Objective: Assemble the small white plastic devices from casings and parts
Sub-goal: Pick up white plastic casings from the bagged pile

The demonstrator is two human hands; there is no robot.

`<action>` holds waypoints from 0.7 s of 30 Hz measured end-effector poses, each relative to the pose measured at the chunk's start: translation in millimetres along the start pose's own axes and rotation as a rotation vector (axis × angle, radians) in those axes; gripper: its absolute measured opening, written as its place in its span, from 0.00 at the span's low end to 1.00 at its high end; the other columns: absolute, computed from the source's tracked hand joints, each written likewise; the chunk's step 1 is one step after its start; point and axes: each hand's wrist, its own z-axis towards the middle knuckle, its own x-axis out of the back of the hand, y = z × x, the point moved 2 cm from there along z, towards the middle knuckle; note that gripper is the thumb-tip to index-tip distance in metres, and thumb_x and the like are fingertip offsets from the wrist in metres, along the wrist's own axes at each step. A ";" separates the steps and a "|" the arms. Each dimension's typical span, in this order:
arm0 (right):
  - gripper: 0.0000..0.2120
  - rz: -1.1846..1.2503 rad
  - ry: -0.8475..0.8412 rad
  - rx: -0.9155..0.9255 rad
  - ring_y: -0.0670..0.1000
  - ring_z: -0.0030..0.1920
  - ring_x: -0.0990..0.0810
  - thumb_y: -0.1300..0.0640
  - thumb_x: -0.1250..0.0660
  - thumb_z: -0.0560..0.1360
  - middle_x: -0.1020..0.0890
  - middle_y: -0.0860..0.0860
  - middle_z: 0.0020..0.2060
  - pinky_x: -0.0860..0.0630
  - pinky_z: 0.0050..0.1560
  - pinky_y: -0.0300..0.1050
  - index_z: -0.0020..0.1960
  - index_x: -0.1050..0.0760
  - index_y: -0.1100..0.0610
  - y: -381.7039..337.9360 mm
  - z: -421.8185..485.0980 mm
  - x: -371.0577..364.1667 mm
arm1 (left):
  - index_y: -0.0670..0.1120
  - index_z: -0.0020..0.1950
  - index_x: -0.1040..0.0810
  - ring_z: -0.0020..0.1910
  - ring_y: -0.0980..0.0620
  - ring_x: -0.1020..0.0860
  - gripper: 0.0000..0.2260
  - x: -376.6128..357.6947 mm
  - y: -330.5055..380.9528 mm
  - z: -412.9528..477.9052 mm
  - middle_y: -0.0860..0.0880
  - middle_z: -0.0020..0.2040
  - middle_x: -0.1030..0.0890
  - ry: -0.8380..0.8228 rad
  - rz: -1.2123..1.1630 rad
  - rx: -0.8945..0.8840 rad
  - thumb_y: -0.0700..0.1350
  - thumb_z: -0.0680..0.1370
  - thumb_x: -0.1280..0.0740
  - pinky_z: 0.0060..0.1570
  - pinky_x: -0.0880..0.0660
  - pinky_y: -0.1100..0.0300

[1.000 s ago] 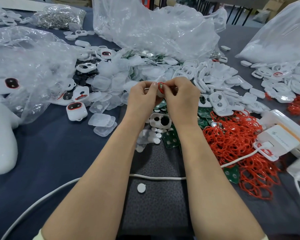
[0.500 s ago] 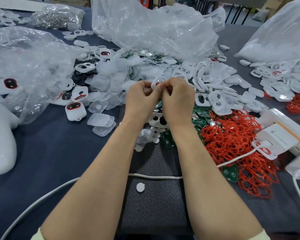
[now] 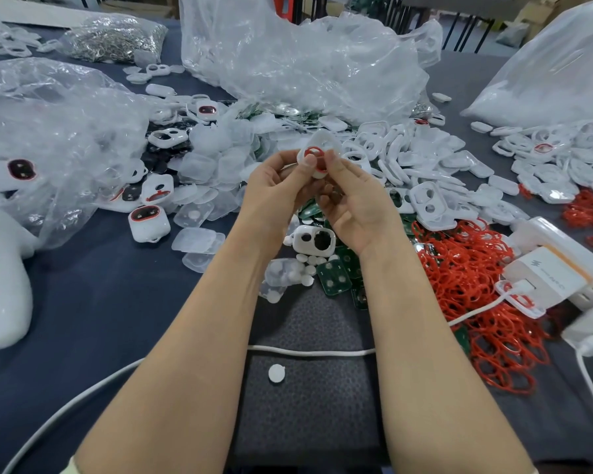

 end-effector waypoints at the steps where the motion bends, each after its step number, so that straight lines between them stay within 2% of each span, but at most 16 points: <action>1: 0.07 0.010 -0.006 0.012 0.43 0.30 0.28 0.57 0.35 0.78 0.21 0.47 0.32 0.29 0.29 0.32 0.42 0.22 0.57 -0.2 0.0 -0.5 | 0.42 0.49 0.24 0.38 0.56 0.18 0.02 -0.2 0.3 -0.3 0.50 0.37 0.16 -0.005 -0.005 0.000 0.38 0.79 0.35 0.46 0.21 0.65; 3: 0.09 -0.062 -0.001 0.080 0.43 0.30 0.29 0.57 0.35 0.79 0.22 0.48 0.32 0.30 0.30 0.33 0.40 0.23 0.56 1.5 0.2 0.1 | 0.42 0.49 0.24 0.38 0.56 0.18 0.02 -0.7 0.3 -0.7 0.50 0.37 0.16 0.000 0.023 -0.006 0.38 0.79 0.36 0.47 0.21 0.65; 6: 0.11 -0.363 0.072 0.266 0.44 0.31 0.29 0.54 0.35 0.79 0.24 0.49 0.31 0.30 0.32 0.36 0.41 0.23 0.58 3.9 0.3 0.8 | 0.42 0.49 0.24 0.38 0.57 0.18 0.02 -1.9 0.3 -0.8 0.51 0.35 0.16 0.014 0.057 -0.026 0.38 0.80 0.36 0.46 0.21 0.65; 8: 0.13 -0.473 0.117 0.327 0.45 0.32 0.29 0.51 0.36 0.79 0.23 0.50 0.31 0.31 0.33 0.38 0.42 0.21 0.59 4.4 0.4 0.8 | 0.42 0.48 0.24 0.37 0.56 0.18 0.03 -2.5 0.1 -0.8 0.51 0.36 0.16 0.020 0.047 -0.026 0.38 0.80 0.36 0.44 0.21 0.66; 10: 0.13 -0.471 0.135 0.297 0.47 0.34 0.28 0.51 0.36 0.79 0.22 0.51 0.34 0.30 0.35 0.39 0.45 0.20 0.59 4.1 -0.1 0.0 | 0.42 0.47 0.24 0.39 0.54 0.17 0.05 -2.4 0.8 -0.6 0.50 0.37 0.17 0.029 0.026 -0.010 0.39 0.81 0.37 0.44 0.21 0.64; 13: 0.11 -0.313 0.105 0.164 0.47 0.35 0.27 0.51 0.35 0.78 0.20 0.50 0.35 0.29 0.37 0.38 0.45 0.19 0.57 4.9 -1.6 -1.0 | 0.41 0.43 0.24 0.40 0.52 0.17 0.08 -1.9 0.9 -0.2 0.49 0.37 0.16 0.040 -0.064 0.049 0.38 0.81 0.38 0.44 0.21 0.64; 15: 0.11 -0.297 0.125 0.173 0.45 0.34 0.25 0.52 0.34 0.78 0.19 0.48 0.35 0.28 0.36 0.37 0.47 0.19 0.58 4.4 -2.1 -1.3 | 0.41 0.42 0.24 0.39 0.53 0.17 0.08 -2.2 0.4 -0.3 0.48 0.37 0.16 0.037 -0.113 0.077 0.38 0.81 0.39 0.44 0.21 0.64; 17: 0.12 -0.431 0.201 0.267 0.45 0.35 0.22 0.52 0.33 0.77 0.16 0.49 0.38 0.24 0.35 0.38 0.50 0.20 0.61 4.0 -2.6 -1.8 | 0.41 0.43 0.25 0.39 0.54 0.18 0.08 -1.7 -0.6 0.5 0.49 0.37 0.17 0.058 -0.089 0.066 0.38 0.81 0.39 0.45 0.21 0.64; 19: 0.11 -0.606 0.286 0.357 0.48 0.39 0.18 0.52 0.31 0.76 0.16 0.52 0.41 0.20 0.43 0.45 0.50 0.20 0.60 3.3 -3.2 -2.8 | 0.42 0.43 0.25 0.43 0.53 0.19 0.08 -0.8 -2.3 2.6 0.48 0.41 0.18 0.116 0.006 0.027 0.38 0.81 0.39 0.50 0.22 0.63; 21: 0.10 -0.738 0.340 0.389 0.52 0.42 0.18 0.51 0.30 0.75 0.17 0.53 0.41 0.21 0.49 0.51 0.47 0.21 0.59 2.7 -2.9 -3.3 | 0.43 0.44 0.25 0.47 0.51 0.20 0.07 -1.6 -3.2 2.8 0.46 0.44 0.19 0.140 0.146 -0.018 0.39 0.81 0.39 0.54 0.23 0.60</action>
